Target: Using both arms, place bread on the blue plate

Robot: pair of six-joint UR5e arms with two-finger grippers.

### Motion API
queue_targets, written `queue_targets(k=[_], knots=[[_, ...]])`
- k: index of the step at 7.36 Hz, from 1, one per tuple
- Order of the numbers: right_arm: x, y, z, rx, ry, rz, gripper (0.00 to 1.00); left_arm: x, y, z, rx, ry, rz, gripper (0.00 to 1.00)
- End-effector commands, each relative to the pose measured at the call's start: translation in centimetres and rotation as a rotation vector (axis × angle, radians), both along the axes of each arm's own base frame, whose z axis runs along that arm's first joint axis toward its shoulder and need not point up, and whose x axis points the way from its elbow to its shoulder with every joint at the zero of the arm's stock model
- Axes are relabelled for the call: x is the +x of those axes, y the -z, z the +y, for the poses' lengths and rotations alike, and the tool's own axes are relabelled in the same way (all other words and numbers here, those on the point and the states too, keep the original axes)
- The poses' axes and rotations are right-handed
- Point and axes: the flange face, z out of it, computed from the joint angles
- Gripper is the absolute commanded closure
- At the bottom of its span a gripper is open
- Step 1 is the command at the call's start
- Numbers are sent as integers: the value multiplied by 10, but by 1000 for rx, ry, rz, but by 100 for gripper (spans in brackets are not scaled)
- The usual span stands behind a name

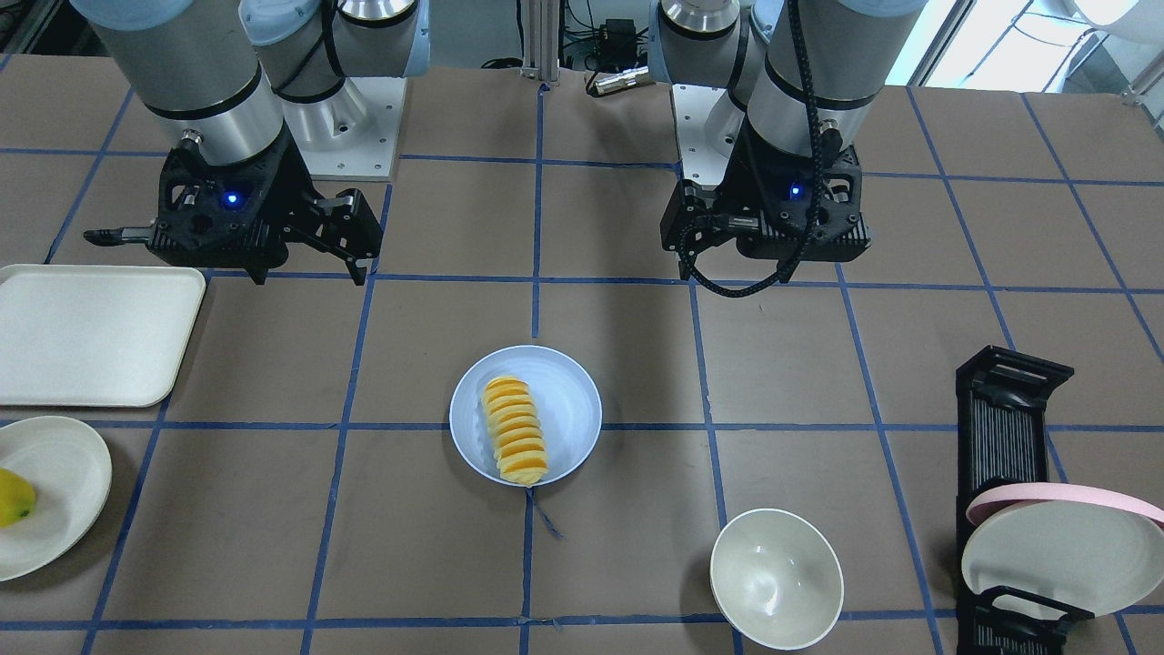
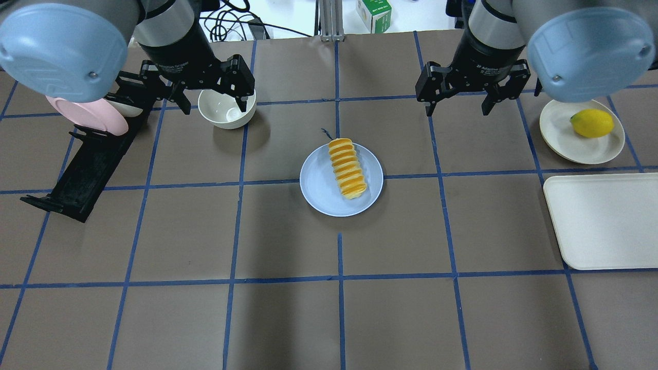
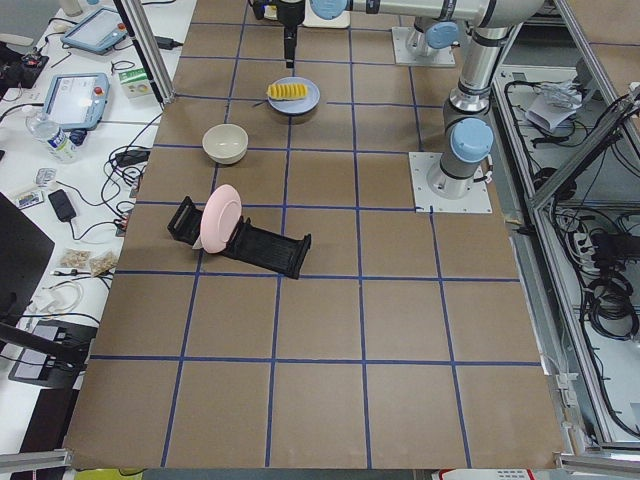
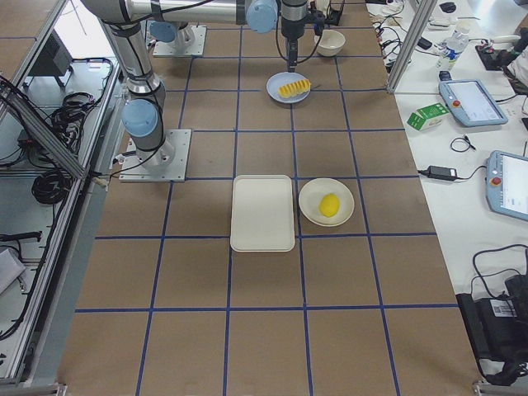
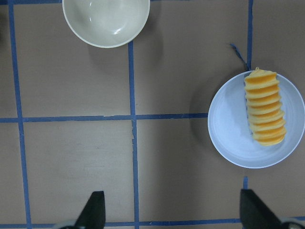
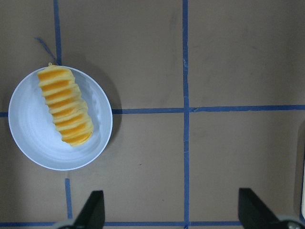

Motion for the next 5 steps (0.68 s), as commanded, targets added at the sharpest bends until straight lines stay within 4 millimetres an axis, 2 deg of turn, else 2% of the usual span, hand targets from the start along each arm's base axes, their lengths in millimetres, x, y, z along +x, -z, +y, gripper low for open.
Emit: queue_targets(k=[1,2,3,5], knots=[[1,2,0,6,-2,-7,0,0,1,0,1,0,-2,0],[1,1,1,2,-2,-6,0,-1,16,-4,36,0,-4,0],[2,-2,1,-3,-3,-12,0,0,6,3,15,0,1,0],[2,-7,-3,-14,-4,-9,0,2,5,6,15,0,-1,0]])
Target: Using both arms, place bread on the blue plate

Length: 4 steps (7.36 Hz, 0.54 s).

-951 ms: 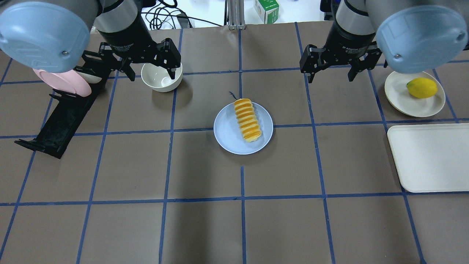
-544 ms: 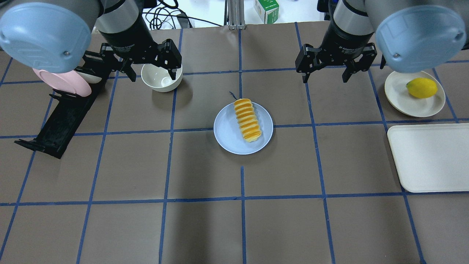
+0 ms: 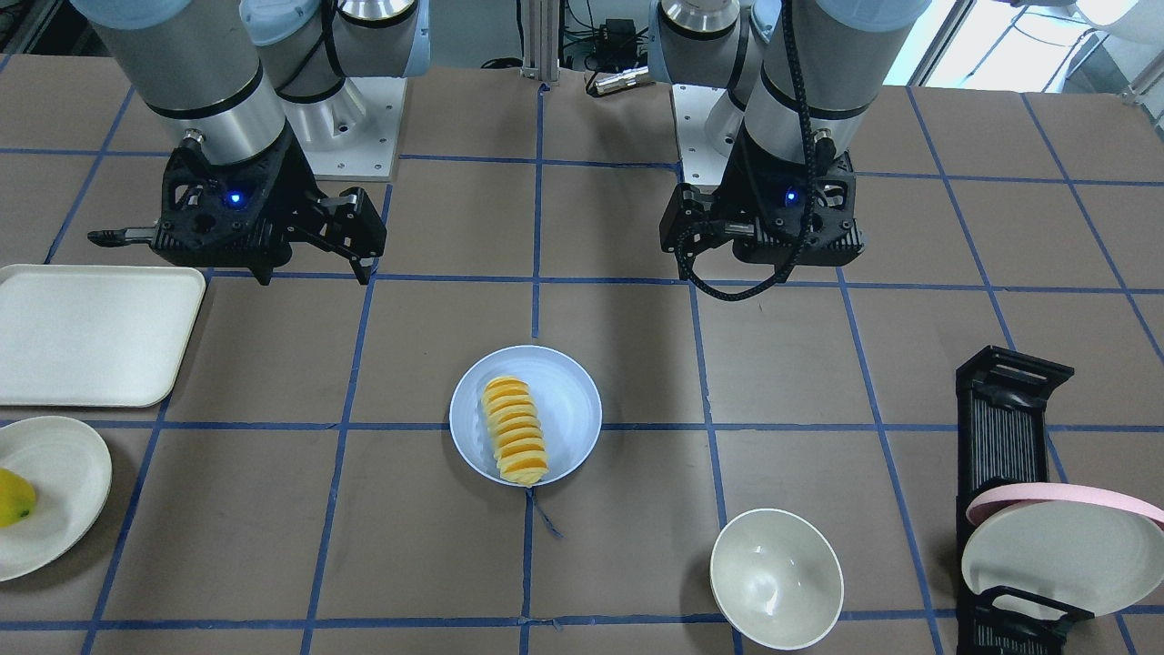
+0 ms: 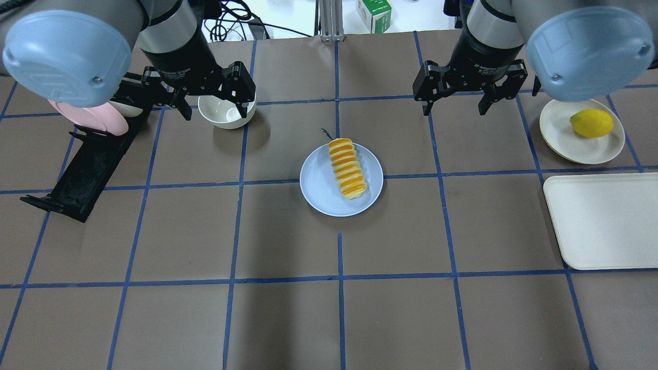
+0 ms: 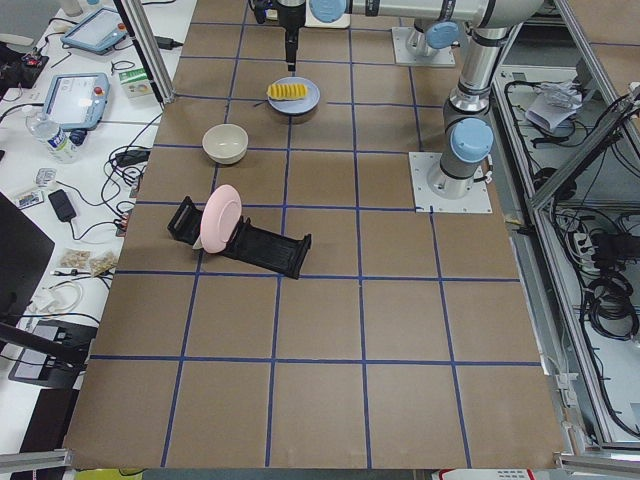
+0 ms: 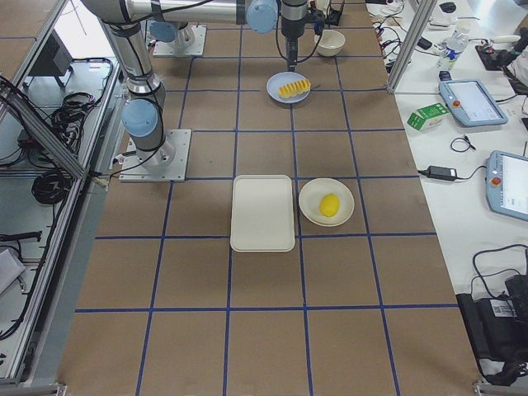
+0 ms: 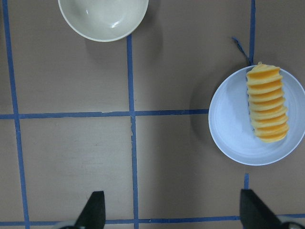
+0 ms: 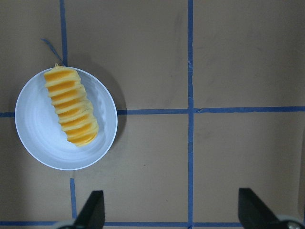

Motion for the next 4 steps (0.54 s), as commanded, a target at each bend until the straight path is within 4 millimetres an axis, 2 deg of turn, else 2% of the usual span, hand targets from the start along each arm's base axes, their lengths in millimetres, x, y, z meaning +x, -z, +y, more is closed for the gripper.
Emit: queue_targets(k=[1,3,4], knots=[[1,-4,-2,-7,-1,-3,0,-2,-20,7,-38,22,2,0],[1,2,-5,3,-1,-2,0,1,-29,27,-15,22,-8,0],[3,4,-7,2,-4,-4,0,3,-30,27,-13,19,-9,0]])
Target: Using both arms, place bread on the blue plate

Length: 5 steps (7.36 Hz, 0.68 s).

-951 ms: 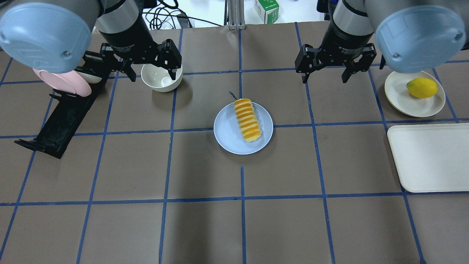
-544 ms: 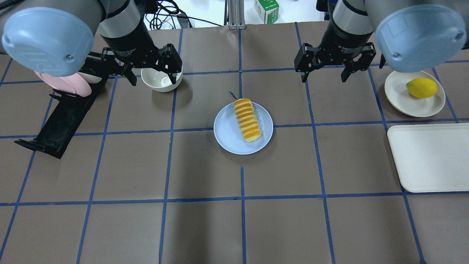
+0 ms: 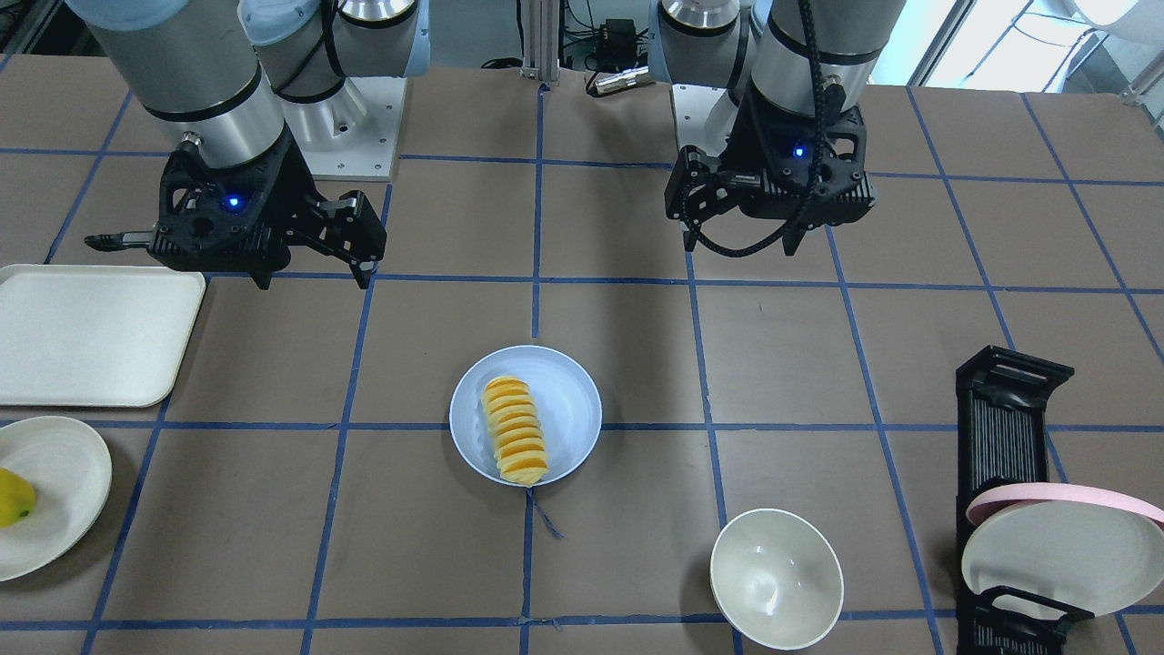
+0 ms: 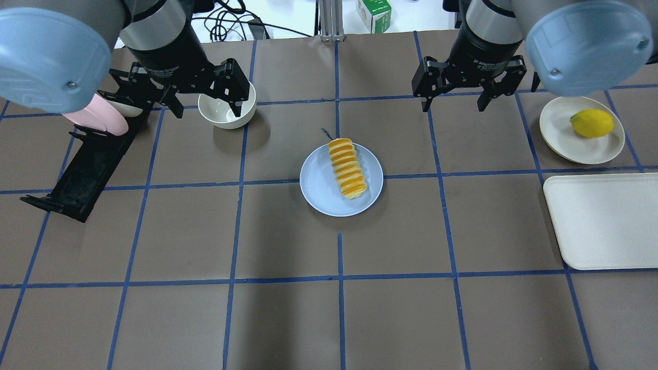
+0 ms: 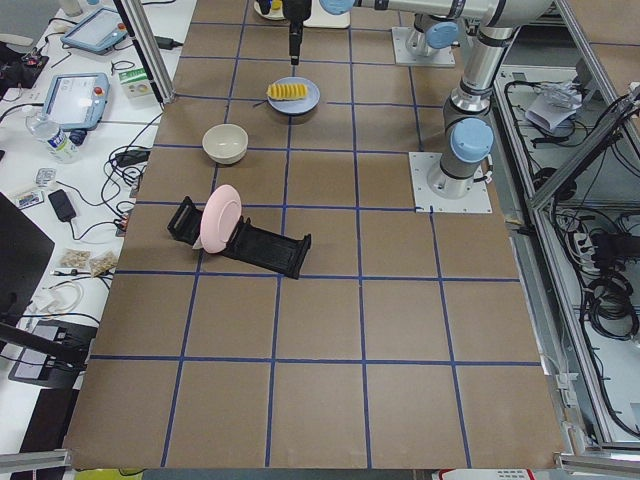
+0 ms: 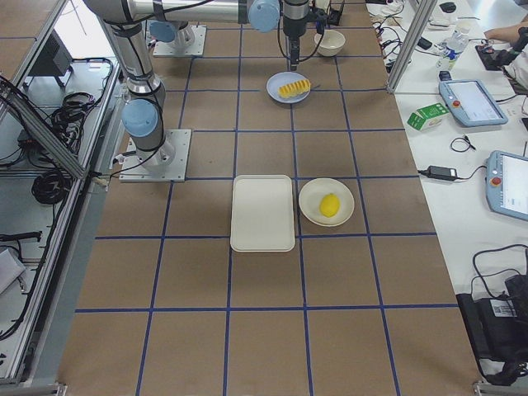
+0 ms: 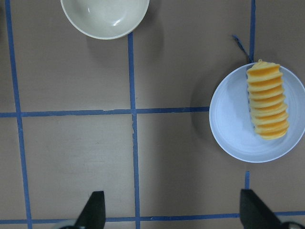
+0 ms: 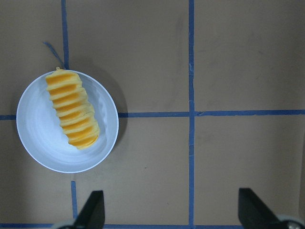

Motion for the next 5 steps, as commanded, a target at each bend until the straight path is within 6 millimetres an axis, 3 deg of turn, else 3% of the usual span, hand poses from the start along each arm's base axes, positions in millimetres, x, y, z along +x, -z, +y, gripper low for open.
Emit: queue_targets(k=[1,3,4,5], knots=[[2,3,-2,3,-2,0,0,9,2,5,32,-35,-7,0],[0,5,-3,9,-3,22,0,24,2,-2,38,-78,-2,0],[-3,8,-2,13,-3,45,0,23,-17,7,1,-72,2,0],[-3,8,-1,7,1,47,0,23,-15,13,7,-63,-4,0]])
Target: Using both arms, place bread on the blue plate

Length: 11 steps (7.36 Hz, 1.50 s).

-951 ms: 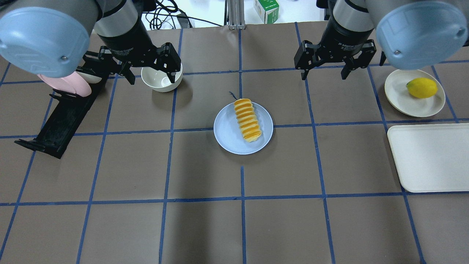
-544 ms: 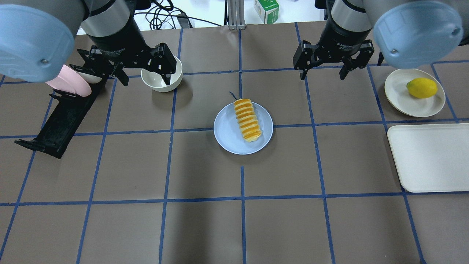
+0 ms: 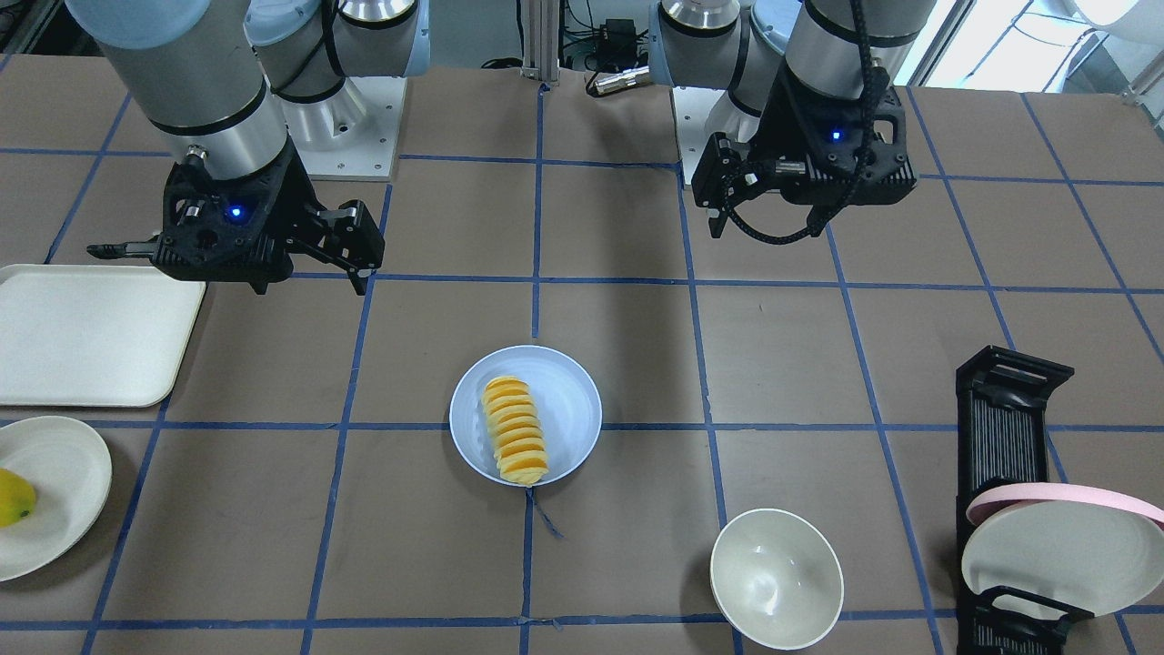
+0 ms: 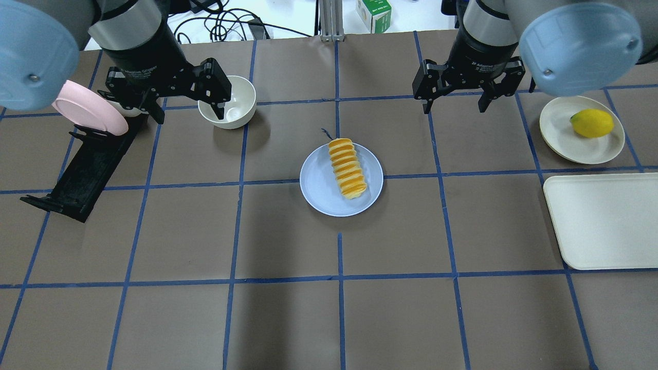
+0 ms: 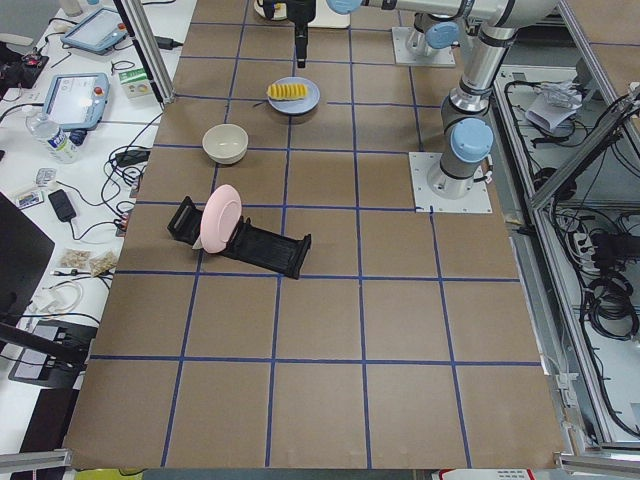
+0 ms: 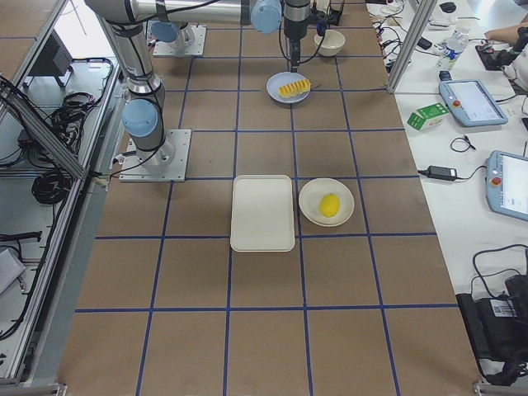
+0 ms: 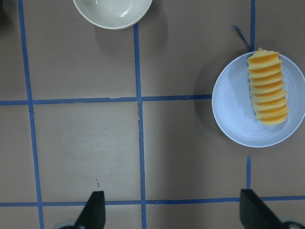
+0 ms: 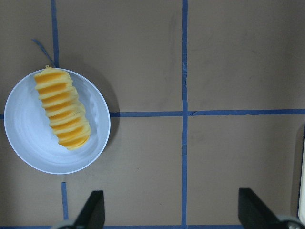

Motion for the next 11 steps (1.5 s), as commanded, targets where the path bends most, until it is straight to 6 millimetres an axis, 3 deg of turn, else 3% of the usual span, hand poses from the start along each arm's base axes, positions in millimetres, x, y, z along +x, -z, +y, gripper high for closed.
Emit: queue_targets(k=[1,3,6,9,11], knots=[[-2,2,0,-2,5,12,0,1,-1,4,-10,3,-1,0],[-2,-6,2,-13,2,10,0,1,0,1,-12,13,1,0],[-2,5,0,2,0,11,0,0,6,-2,1,16,8,0],[-2,0,2,-7,-1,11,0,1,5,-3,-1,14,1,0],[-1,-3,-2,-16,-3,9,0,1,-7,6,-24,16,3,0]])
